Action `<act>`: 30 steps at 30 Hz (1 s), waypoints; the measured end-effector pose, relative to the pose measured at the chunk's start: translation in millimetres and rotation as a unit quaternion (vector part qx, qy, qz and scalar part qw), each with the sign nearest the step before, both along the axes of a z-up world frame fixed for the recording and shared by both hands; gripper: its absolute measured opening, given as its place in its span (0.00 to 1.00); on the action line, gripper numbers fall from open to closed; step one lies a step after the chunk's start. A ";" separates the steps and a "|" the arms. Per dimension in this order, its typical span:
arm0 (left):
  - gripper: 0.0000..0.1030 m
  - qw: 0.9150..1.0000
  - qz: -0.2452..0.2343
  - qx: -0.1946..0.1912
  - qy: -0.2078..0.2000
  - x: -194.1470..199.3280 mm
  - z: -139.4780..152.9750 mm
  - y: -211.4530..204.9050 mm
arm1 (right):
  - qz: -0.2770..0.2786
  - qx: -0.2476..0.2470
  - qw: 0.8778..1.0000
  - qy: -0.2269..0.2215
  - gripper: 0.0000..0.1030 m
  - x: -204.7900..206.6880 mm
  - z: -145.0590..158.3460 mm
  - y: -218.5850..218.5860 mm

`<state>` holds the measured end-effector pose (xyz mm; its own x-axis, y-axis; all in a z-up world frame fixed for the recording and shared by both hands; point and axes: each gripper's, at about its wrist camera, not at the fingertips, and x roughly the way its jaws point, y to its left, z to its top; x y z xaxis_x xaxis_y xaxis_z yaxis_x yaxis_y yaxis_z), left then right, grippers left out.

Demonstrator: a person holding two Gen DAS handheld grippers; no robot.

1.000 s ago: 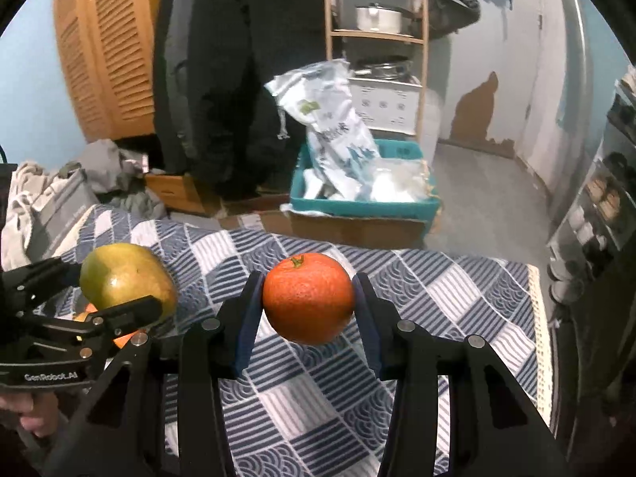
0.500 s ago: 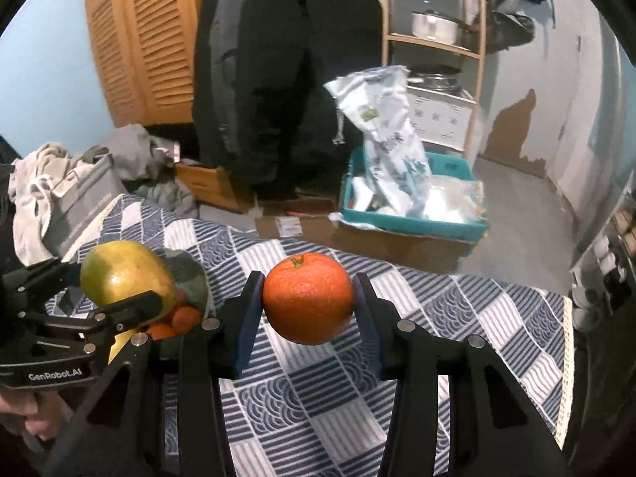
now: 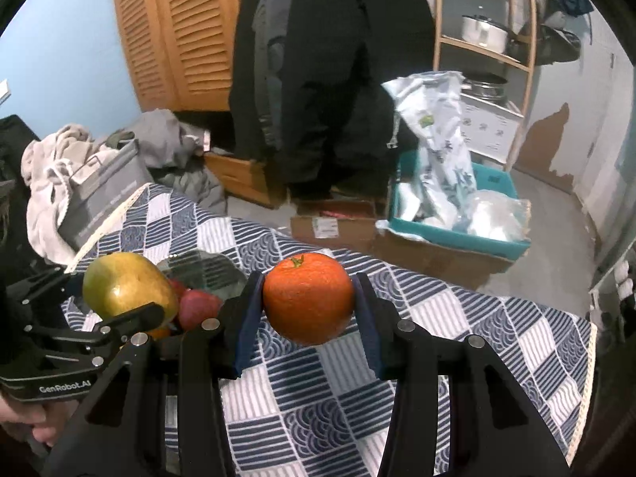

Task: Organize fruits
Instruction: 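Open both tools to drop the yellow pear and orange into the bowl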

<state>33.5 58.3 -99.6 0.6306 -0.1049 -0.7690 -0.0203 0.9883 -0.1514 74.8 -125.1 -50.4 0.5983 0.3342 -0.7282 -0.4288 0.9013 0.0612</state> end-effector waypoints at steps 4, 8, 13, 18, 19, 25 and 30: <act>0.73 1.000 0.015 0.000 0.009 0.7 -7.6 14.3 | 0.011 0.000 1.000 0.011 0.43 5.4 -7.1 14.3; 0.73 0.999 0.029 -0.001 0.022 4.4 -16.1 27.3 | 0.018 -0.005 1.000 0.020 0.43 9.8 -14.9 26.9; 0.73 0.998 0.041 0.008 0.047 8.8 -35.7 39.7 | 0.024 -0.013 0.999 0.034 0.43 17.1 -26.5 39.9; 0.73 0.995 0.049 -0.004 0.084 14.7 -58.5 51.0 | 0.030 -0.016 0.998 0.054 0.43 26.6 -42.8 51.1; 0.73 0.995 0.051 -0.001 0.089 15.6 -62.0 52.0 | 0.032 -0.016 0.998 0.059 0.43 28.5 -47.3 54.0; 0.72 0.993 0.052 -0.001 0.107 22.1 -76.6 56.8 | 0.044 -0.013 0.995 0.089 0.43 42.9 -77.5 71.7; 0.69 0.989 0.057 -0.003 0.134 28.8 -93.9 61.9 | 0.053 -0.028 0.993 0.103 0.43 48.0 -102.4 83.7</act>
